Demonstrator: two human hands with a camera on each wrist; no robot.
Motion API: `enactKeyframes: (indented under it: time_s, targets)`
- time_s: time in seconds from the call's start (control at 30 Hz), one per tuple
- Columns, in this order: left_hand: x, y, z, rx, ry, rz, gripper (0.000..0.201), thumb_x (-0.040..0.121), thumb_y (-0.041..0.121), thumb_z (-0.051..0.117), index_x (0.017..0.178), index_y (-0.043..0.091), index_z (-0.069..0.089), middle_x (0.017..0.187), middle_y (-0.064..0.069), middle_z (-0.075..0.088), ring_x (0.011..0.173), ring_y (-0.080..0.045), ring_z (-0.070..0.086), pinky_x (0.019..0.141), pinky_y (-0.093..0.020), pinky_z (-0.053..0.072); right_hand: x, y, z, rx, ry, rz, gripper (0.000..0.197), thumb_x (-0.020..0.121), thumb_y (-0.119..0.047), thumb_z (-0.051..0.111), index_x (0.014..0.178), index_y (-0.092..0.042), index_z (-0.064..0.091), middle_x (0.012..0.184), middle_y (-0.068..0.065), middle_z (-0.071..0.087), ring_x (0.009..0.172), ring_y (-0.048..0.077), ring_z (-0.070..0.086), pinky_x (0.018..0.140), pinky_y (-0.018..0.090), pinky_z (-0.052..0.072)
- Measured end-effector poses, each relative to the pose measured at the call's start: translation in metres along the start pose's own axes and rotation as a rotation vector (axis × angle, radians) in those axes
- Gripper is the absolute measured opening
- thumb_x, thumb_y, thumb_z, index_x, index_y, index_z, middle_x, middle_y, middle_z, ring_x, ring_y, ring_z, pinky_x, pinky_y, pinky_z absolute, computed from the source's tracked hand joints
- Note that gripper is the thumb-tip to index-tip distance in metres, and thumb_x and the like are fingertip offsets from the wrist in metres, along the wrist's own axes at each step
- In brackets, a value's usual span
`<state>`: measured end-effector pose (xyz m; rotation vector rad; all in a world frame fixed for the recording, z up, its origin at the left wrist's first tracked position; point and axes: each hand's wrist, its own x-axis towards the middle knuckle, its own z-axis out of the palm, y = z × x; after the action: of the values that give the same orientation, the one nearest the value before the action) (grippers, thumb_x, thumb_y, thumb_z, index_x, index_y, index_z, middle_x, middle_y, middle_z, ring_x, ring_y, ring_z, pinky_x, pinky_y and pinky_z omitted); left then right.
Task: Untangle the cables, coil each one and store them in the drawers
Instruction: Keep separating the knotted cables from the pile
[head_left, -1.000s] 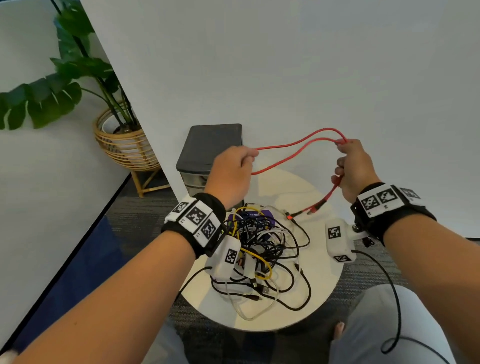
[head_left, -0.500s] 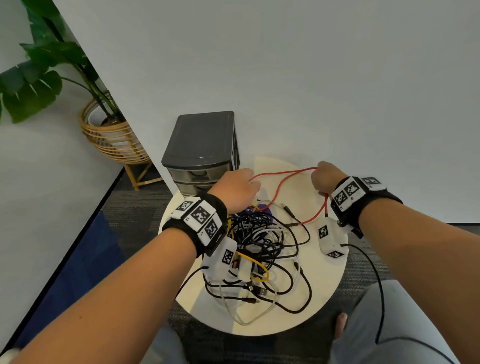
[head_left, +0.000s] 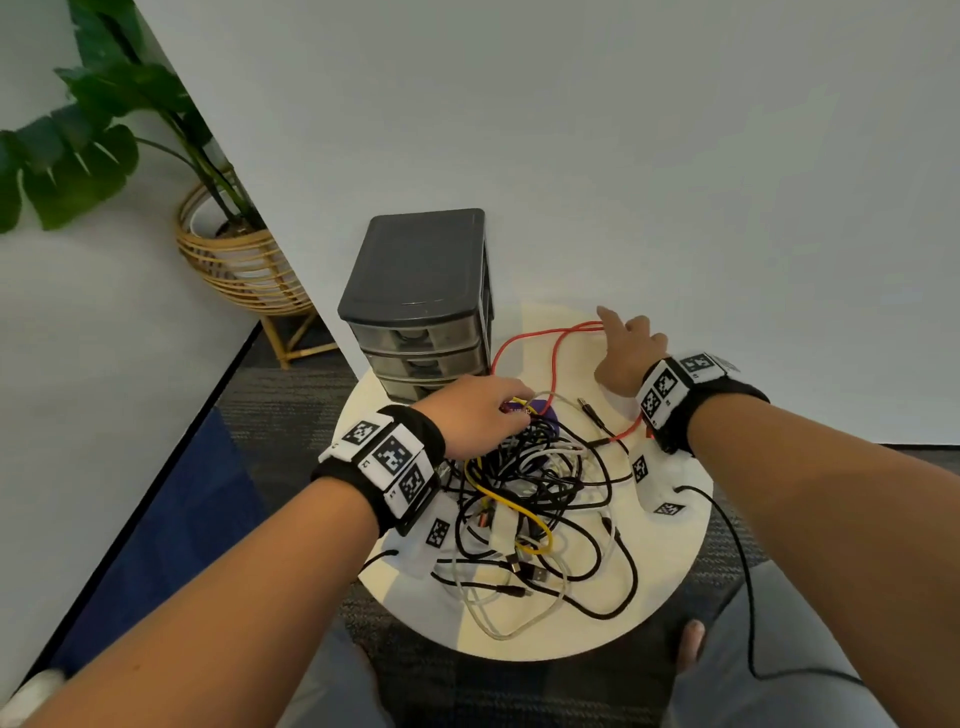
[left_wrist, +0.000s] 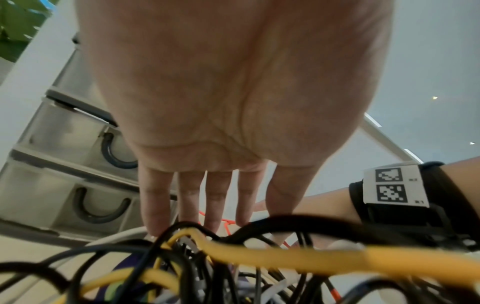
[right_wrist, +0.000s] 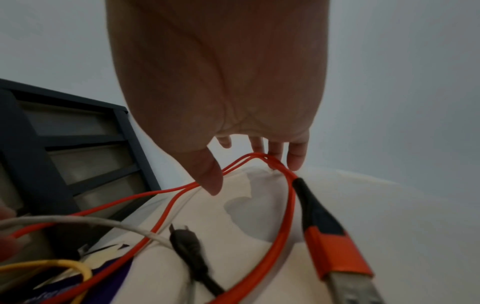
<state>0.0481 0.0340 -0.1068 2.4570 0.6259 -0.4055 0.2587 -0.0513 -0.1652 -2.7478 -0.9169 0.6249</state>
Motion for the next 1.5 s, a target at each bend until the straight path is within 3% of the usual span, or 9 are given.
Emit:
enactKeyframes:
  time_s: [0.4, 0.57, 0.63, 0.83, 1.0, 1.13, 1.23, 1.43, 1.5]
  targets:
    - [-0.022, -0.002, -0.004, -0.115, 0.026, -0.003, 0.043, 0.106, 0.032, 0.051, 0.148, 0.024, 0.051, 0.145, -0.002, 0.057, 0.131, -0.018, 0.054, 0.108, -0.030, 0.042, -0.044, 0.005, -0.032, 0.014, 0.068, -0.026, 0.072, 0.093, -0.013, 0.055, 0.156, -0.028, 0.024, 0.153, 0.012, 0.027, 0.132, 0.041, 0.043, 0.106, 0.051, 0.044]
    - [-0.048, -0.008, 0.002, -0.082, 0.064, 0.027, 0.035, 0.105, 0.030, 0.052, 0.139, 0.027, 0.061, 0.140, 0.004, 0.059, 0.128, -0.015, 0.053, 0.105, -0.030, 0.041, -0.101, -0.017, -0.047, 0.190, -0.065, -0.407, 0.009, 0.095, -0.028, 0.064, 0.101, -0.021, 0.066, 0.103, -0.003, 0.065, 0.094, 0.020, 0.062, 0.085, 0.035, 0.049]
    - [-0.057, -0.009, 0.008, -0.020, 0.059, 0.031, 0.033, 0.104, 0.032, 0.055, 0.135, 0.027, 0.063, 0.138, 0.003, 0.058, 0.126, -0.016, 0.053, 0.100, -0.027, 0.040, -0.122, -0.024, -0.039, 0.157, -0.177, -0.496, 0.014, 0.094, -0.037, 0.065, 0.088, -0.025, 0.066, 0.092, -0.005, 0.065, 0.086, 0.016, 0.062, 0.081, 0.036, 0.050]
    - [-0.078, -0.017, 0.027, 0.043, 0.089, -0.011, 0.030, 0.102, 0.032, 0.057, 0.121, 0.016, 0.074, 0.122, -0.002, 0.061, 0.112, -0.021, 0.056, 0.095, -0.034, 0.046, -0.138, -0.015, -0.003, 0.032, -0.191, -0.285, 0.044, 0.097, -0.039, 0.058, 0.138, -0.023, 0.050, 0.132, 0.007, 0.054, 0.115, 0.026, 0.053, 0.094, 0.036, 0.042]
    - [-0.089, -0.025, 0.031, 0.039, 0.109, -0.052, 0.030, 0.103, 0.032, 0.055, 0.120, 0.016, 0.074, 0.121, -0.002, 0.067, 0.104, -0.018, 0.059, 0.089, -0.030, 0.045, -0.152, -0.019, 0.008, 0.134, -0.347, -0.305, 0.028, 0.106, -0.035, 0.046, 0.122, -0.014, 0.055, 0.126, 0.008, 0.056, 0.114, 0.025, 0.052, 0.093, 0.034, 0.038]
    - [-0.095, -0.031, 0.031, 0.048, 0.131, -0.088, 0.030, 0.103, 0.029, 0.054, 0.115, 0.013, 0.075, 0.118, -0.006, 0.068, 0.107, -0.022, 0.060, 0.092, -0.033, 0.047, -0.164, -0.029, 0.010, 0.097, -0.388, -0.351, 0.040, 0.110, -0.031, 0.038, 0.138, -0.007, 0.054, 0.143, 0.013, 0.052, 0.131, 0.029, 0.048, 0.105, 0.033, 0.036]
    - [-0.100, -0.033, 0.031, 0.035, 0.159, -0.106, 0.029, 0.104, 0.029, 0.053, 0.117, 0.013, 0.074, 0.121, -0.005, 0.066, 0.110, -0.022, 0.059, 0.094, -0.032, 0.046, -0.170, -0.030, 0.008, 0.101, -0.431, -0.389, 0.043, 0.111, -0.032, 0.034, 0.145, -0.009, 0.048, 0.147, 0.012, 0.047, 0.133, 0.029, 0.045, 0.097, 0.029, 0.036]
    - [-0.097, -0.037, 0.033, -0.003, 0.176, -0.131, 0.025, 0.103, 0.030, 0.055, 0.119, 0.017, 0.069, 0.129, -0.004, 0.061, 0.116, -0.021, 0.055, 0.099, -0.034, 0.044, -0.135, 0.009, 0.004, 0.171, 0.064, -0.182, 0.032, 0.099, -0.020, 0.049, 0.130, -0.021, 0.058, 0.132, 0.010, 0.059, 0.110, 0.028, 0.058, 0.092, 0.035, 0.047]
    - [-0.094, -0.038, 0.035, -0.003, 0.169, -0.143, 0.025, 0.103, 0.030, 0.055, 0.120, 0.017, 0.067, 0.130, -0.004, 0.060, 0.118, -0.021, 0.054, 0.099, -0.033, 0.043, -0.123, 0.023, 0.005, -0.028, 0.015, -0.047, 0.035, 0.096, -0.021, 0.050, 0.129, -0.018, 0.059, 0.133, 0.011, 0.057, 0.118, 0.031, 0.056, 0.098, 0.039, 0.049]
